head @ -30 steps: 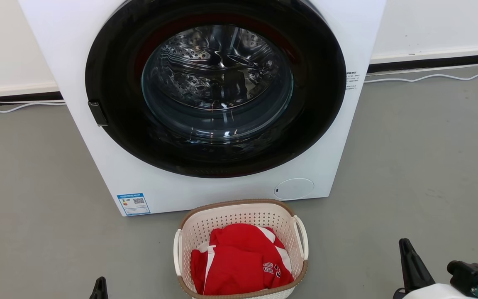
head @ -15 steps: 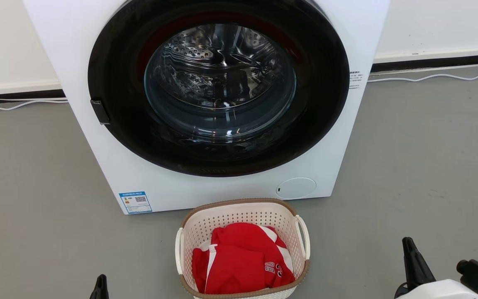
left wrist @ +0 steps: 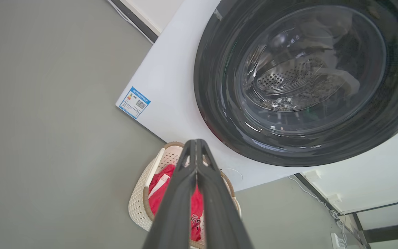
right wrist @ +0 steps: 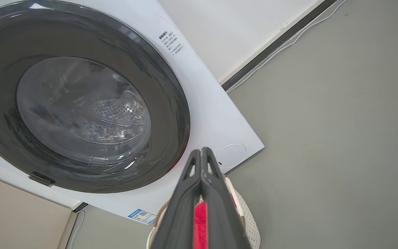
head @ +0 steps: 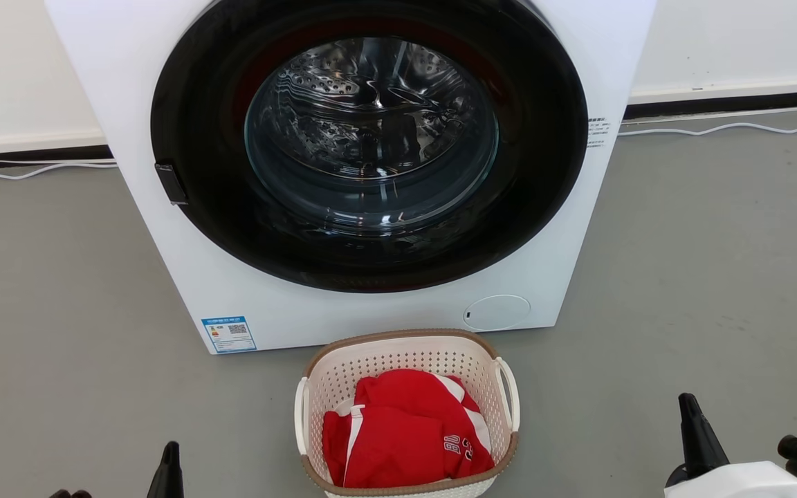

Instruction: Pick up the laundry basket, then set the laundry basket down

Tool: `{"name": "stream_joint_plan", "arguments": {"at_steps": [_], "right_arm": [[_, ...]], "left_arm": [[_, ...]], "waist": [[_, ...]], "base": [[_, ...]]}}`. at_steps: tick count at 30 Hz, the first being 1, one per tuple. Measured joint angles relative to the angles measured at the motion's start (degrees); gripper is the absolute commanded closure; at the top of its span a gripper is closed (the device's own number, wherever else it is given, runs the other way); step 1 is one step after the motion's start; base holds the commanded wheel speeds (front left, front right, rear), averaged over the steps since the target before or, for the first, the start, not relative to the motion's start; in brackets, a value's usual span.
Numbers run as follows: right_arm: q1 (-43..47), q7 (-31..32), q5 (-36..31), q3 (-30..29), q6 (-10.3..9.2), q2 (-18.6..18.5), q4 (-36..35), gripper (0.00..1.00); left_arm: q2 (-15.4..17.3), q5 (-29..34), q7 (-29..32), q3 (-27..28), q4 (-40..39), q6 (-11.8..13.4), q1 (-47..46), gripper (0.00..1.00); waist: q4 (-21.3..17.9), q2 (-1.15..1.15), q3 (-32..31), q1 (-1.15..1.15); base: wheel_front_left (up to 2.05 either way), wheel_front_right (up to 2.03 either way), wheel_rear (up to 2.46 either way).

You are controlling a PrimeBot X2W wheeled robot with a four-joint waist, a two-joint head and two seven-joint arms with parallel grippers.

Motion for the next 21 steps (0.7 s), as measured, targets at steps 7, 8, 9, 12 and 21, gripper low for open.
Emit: {"name": "stream_joint_plan", "arguments": {"at_steps": [7, 8, 9, 12, 21], "right_arm": [[-0.1, 1.2, 4.9, -0.3, 0.00, 0.2, -0.8, 1.00], [-0.1, 1.4, 5.6, -0.3, 0.00, 0.2, -0.9, 1.00], [-0.1, 1.6, 6.2, -0.3, 0.00, 0.2, -1.0, 1.00], [-0.1, 2.1, 8.2, -0.4, 0.00, 0.3, -1.1, 1.00], [-1.3, 3.3, 14.3, -0.6, 0.00, 0.6, -1.4, 1.00]], "left_arm": [[0.0, -4.5, 1.5, -0.2, -0.2, -0.3, -0.9, 1.00], [0.0, -5.0, 1.5, -0.2, -0.2, -0.3, -0.9, 1.00], [0.0, -5.6, 1.8, -0.2, -0.3, -0.3, -0.9, 1.00], [0.0, -7.4, 2.3, -0.3, -0.4, -0.3, -1.0, 1.00], [0.1, -12.9, 3.6, -0.5, -0.7, -0.8, -2.2, 1.00]], "waist": [[0.2, 0.00, 0.1, 0.00], [0.2, 0.00, 0.1, 0.00], [0.3, 0.00, 0.1, 0.00], [0.3, 0.00, 0.2, 0.00], [0.6, 0.00, 0.3, 0.00]], "base": [[0.00, 0.00, 0.00], [0.00, 0.00, 0.00], [0.00, 0.00, 0.00], [0.00, 0.00, 0.00], [0.00, 0.00, 0.00]]}}
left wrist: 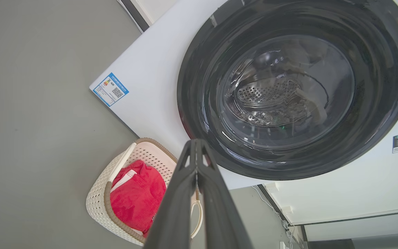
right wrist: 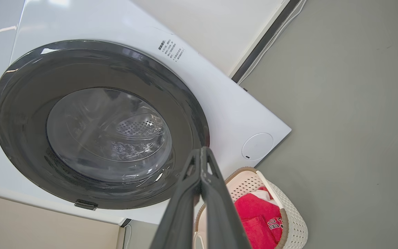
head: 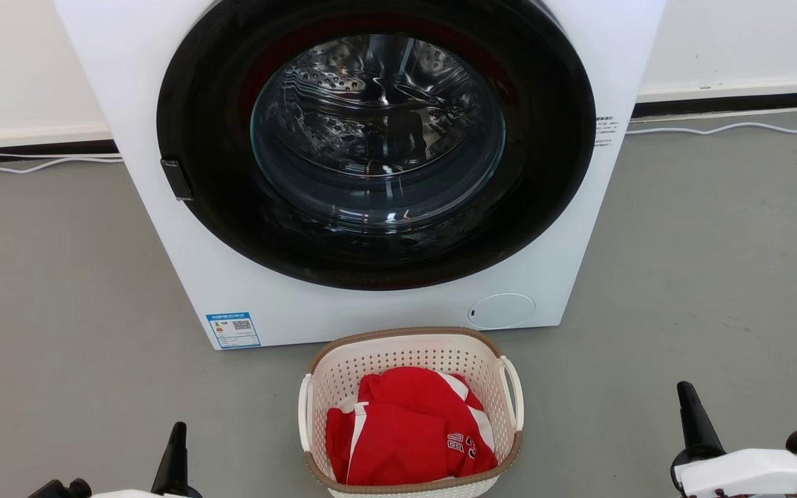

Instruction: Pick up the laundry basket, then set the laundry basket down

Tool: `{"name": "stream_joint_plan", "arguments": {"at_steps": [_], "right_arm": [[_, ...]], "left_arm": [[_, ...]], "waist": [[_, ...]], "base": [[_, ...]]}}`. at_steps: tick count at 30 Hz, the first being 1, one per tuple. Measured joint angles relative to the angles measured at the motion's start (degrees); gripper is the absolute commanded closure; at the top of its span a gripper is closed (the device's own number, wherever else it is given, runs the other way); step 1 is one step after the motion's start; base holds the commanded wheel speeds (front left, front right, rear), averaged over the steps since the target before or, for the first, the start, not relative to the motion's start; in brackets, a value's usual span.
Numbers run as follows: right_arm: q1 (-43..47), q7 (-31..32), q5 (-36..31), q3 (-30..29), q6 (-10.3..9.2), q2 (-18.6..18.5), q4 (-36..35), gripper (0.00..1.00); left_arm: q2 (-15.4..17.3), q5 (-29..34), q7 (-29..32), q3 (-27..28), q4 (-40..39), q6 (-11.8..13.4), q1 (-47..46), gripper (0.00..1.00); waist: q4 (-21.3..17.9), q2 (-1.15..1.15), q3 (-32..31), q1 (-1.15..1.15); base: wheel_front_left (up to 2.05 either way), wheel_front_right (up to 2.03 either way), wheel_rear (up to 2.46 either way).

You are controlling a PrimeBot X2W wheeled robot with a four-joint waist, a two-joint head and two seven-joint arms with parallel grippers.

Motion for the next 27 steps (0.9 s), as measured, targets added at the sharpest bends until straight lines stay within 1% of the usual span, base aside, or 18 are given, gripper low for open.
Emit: {"name": "stream_joint_plan", "arguments": {"at_steps": [16, 18, 27], "right_arm": [[-0.1, 2.8, 11.0, -0.4, 0.00, 0.5, -0.7, 1.00], [-0.7, 3.3, 13.1, -0.6, 0.00, 0.6, -1.1, 1.00], [-1.2, 4.5, 19.3, -1.3, 0.00, 0.7, -1.6, 1.00]], "left_arm": [[0.0, -9.9, 2.6, -0.4, -0.7, -0.1, -1.3, 1.00], [0.0, -11.6, 3.0, -0.5, -0.9, -0.5, -2.1, 1.00], [0.1, -17.2, 4.7, -0.8, -1.2, -0.7, -2.4, 1.00]], "waist": [[0.5, 0.00, 0.2, 0.00], [0.6, 0.00, 0.3, 0.00], [0.8, 0.00, 0.4, 0.00]], "base": [[0.00, 0.00, 0.00], [0.00, 0.00, 0.00], [0.00, 0.00, 0.00]]}}
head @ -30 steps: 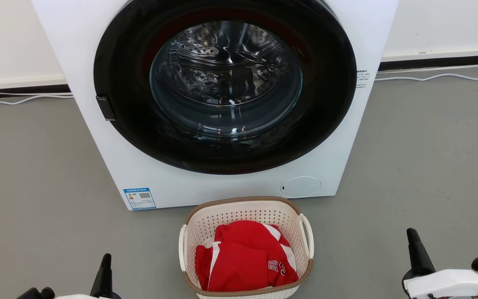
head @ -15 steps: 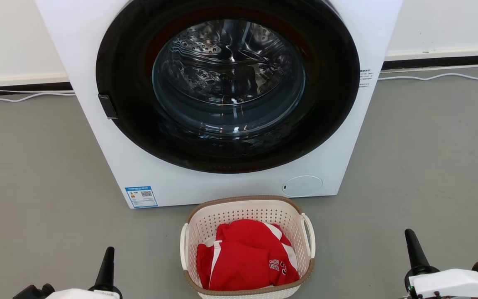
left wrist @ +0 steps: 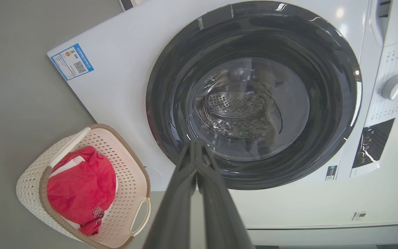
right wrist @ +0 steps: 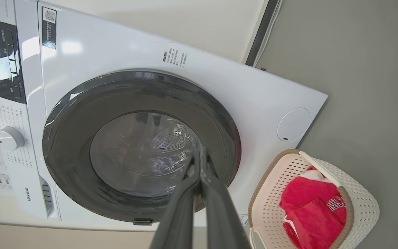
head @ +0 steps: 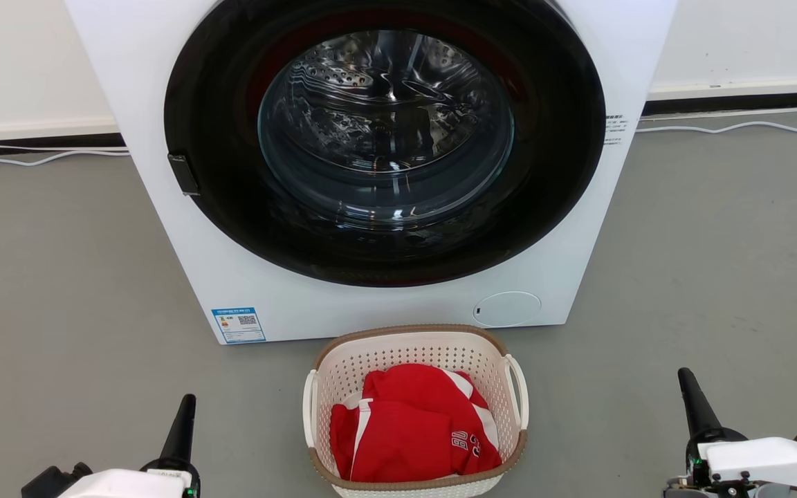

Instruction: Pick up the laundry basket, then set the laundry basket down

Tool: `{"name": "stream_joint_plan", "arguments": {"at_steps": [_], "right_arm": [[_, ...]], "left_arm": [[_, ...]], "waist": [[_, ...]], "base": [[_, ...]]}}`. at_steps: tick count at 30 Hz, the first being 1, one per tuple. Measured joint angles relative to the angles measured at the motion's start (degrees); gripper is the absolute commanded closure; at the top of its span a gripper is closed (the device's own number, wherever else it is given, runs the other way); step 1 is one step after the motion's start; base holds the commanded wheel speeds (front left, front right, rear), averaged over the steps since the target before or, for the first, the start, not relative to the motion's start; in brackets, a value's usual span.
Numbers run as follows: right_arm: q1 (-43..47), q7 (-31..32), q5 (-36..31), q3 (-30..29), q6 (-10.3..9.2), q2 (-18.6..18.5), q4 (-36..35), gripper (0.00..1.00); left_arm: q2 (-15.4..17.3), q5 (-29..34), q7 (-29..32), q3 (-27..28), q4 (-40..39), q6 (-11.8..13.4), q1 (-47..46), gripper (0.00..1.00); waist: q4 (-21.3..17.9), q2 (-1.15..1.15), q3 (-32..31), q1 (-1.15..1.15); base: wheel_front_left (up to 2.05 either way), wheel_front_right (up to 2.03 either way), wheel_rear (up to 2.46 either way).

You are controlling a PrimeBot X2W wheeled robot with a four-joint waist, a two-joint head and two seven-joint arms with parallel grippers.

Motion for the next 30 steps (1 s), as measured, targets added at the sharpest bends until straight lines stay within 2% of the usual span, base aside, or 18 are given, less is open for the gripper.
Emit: {"name": "stream_joint_plan", "arguments": {"at_steps": [27, 30], "right_arm": [[-1.2, 4.3, 18.3, -0.6, 0.00, 0.4, -1.6, 1.00], [-1.2, 4.3, 18.7, -0.6, 0.00, 0.4, -1.6, 1.00]], "left_arm": [[0.1, -16.4, 4.3, -0.5, -1.1, -0.6, -3.2, 1.00], [0.1, -16.9, 4.3, -0.5, -1.1, -0.6, -3.2, 1.00]], "waist": [[0.8, 0.00, 0.4, 0.00], [0.8, 0.00, 0.4, 0.00]], "base": [[0.00, 0.00, 0.00], [0.00, 0.00, 0.00]]}}
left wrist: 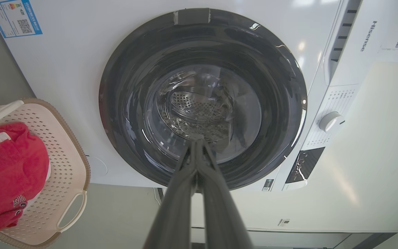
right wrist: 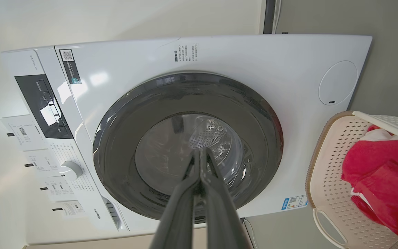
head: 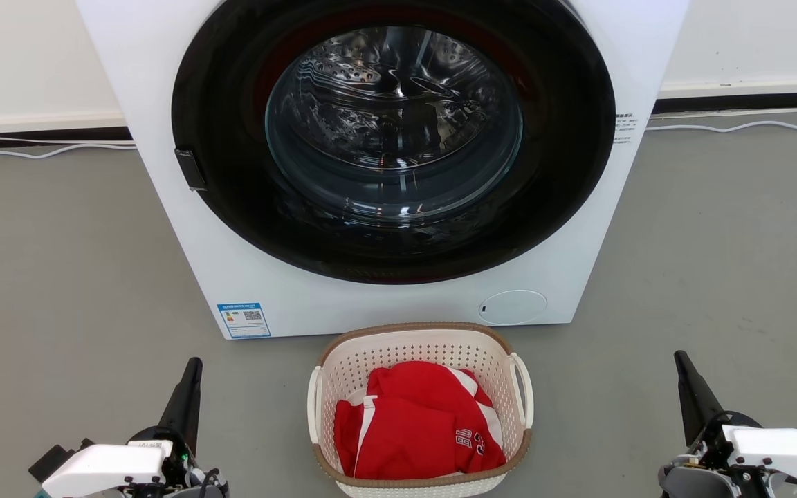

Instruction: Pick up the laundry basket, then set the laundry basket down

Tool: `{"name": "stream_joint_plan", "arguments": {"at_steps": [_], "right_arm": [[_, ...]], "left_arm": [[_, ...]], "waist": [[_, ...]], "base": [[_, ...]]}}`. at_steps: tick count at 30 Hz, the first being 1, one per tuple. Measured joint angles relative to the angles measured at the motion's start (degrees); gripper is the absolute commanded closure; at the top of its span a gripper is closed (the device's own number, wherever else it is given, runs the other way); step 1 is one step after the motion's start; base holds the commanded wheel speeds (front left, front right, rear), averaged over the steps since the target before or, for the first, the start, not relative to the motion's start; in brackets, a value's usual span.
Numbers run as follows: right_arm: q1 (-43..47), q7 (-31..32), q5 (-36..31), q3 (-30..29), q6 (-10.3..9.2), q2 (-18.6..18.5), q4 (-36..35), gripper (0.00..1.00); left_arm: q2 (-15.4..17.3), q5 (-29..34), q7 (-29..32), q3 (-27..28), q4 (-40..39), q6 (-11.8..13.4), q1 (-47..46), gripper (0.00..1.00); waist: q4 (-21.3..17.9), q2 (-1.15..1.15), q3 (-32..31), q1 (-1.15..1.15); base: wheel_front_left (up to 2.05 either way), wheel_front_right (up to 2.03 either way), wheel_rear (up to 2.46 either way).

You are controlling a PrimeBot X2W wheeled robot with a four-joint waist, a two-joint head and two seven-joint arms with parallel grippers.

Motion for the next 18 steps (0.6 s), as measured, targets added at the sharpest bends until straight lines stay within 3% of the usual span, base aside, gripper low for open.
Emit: {"name": "stream_joint_plan", "arguments": {"at_steps": [18], "right_arm": [[0.0, 0.0, 0.0, 0.0, 0.00, 0.0, 0.0, 1.00]], "left_arm": [[0.0, 0.0, 0.0, 0.0, 0.0, -0.2, 0.0, 1.00]], "waist": [[0.0, 0.00, 0.0, 0.00]], "base": [[0.00, 0.00, 0.00]]}}
